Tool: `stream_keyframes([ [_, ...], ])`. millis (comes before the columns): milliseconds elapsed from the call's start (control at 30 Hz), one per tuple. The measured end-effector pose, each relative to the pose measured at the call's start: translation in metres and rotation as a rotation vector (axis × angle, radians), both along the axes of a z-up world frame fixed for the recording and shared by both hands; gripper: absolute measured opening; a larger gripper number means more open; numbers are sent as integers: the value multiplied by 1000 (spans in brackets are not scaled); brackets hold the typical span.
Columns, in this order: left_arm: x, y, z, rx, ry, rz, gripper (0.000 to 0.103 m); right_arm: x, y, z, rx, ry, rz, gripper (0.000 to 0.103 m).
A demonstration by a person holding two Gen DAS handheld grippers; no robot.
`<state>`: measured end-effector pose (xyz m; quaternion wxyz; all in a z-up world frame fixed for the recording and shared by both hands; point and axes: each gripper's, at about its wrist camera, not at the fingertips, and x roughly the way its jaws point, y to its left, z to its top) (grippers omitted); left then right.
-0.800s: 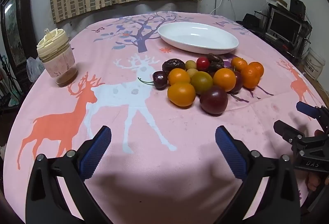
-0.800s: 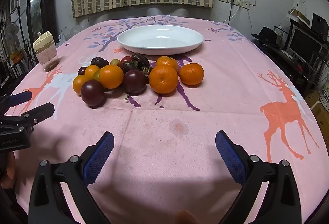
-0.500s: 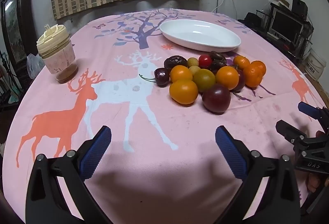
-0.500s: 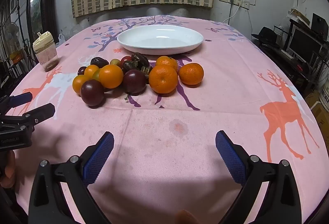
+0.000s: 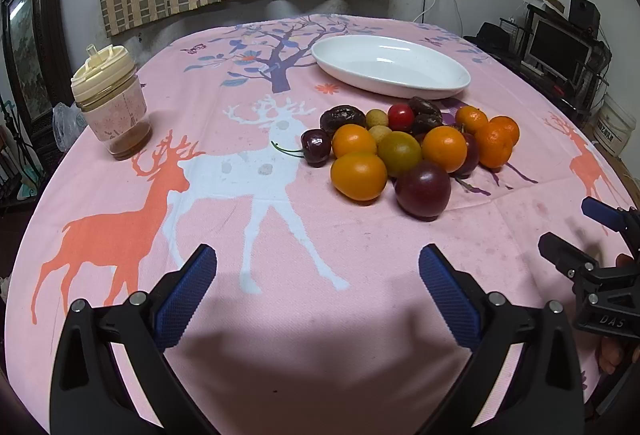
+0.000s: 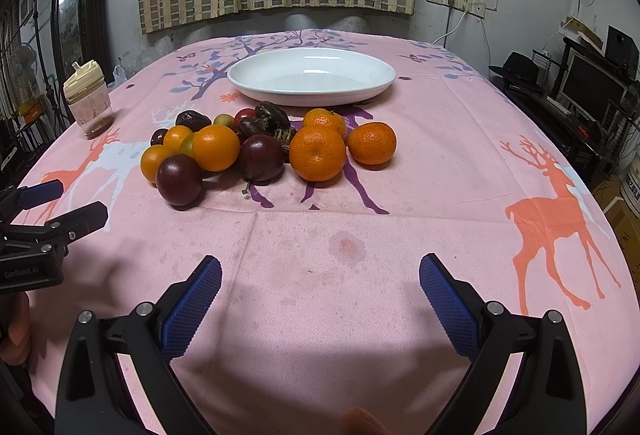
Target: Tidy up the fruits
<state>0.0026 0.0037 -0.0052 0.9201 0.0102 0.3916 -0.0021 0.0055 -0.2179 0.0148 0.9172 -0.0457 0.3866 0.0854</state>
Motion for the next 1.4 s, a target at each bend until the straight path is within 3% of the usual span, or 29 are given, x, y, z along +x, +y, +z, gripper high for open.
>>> stream_keyframes([
  [1400, 1, 2, -4, 0, 7, 3, 99, -1, 0, 1, -5, -1, 0, 99],
])
